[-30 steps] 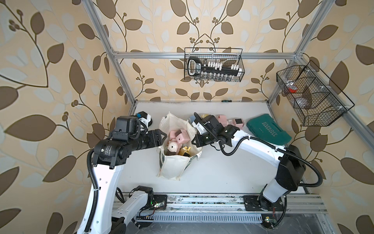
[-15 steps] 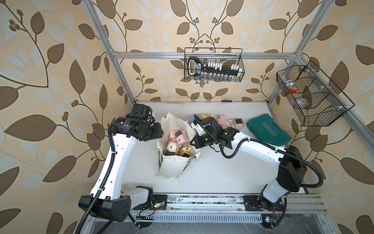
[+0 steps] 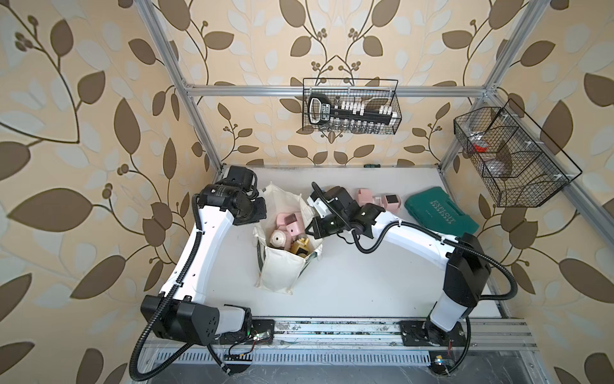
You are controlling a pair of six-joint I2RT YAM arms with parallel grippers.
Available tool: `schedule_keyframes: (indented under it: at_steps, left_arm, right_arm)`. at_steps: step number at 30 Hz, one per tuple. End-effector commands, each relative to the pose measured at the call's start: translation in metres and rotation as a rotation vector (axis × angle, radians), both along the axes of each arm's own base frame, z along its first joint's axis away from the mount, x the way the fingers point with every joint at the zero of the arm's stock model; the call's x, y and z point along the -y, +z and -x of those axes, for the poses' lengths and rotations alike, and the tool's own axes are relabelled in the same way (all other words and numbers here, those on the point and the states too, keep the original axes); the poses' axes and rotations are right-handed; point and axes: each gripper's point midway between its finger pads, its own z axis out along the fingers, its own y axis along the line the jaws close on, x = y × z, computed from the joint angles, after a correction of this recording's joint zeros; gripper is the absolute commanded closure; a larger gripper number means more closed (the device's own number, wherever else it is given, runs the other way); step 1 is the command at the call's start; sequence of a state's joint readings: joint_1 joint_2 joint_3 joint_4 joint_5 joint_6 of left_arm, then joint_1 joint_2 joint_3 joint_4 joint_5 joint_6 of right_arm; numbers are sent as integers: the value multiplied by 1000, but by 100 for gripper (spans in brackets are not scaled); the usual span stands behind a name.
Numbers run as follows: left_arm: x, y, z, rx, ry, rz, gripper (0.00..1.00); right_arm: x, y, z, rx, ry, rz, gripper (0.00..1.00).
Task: Take out the pencil sharpeners from the tote bags
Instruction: Adjust the canvas bag at the center of the board.
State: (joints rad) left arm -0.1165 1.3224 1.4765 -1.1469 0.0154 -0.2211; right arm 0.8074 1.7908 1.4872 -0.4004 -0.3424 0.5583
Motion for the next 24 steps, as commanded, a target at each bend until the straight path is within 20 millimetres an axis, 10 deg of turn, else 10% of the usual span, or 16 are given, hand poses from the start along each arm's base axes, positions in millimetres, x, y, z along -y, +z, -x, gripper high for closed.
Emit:
schedule_keyframes:
  at_steps: [1, 8, 14, 24]
  left_arm:
    - [-11, 54, -43, 259, -35, -91, 100]
    - [-10, 107, -85, 415, -147, -180, 100]
    - [19, 81, -84, 393, -282, -63, 100]
    - [46, 33, -13, 437, -426, 59, 100]
  right_arm:
    - [-27, 17, -29, 39, -26, -85, 98]
    - [-64, 26, -61, 30, -52, -165, 97]
    - [-52, -5, -47, -20, -63, -140, 92]
    - [2, 15, -10, 128, -46, -103, 26]
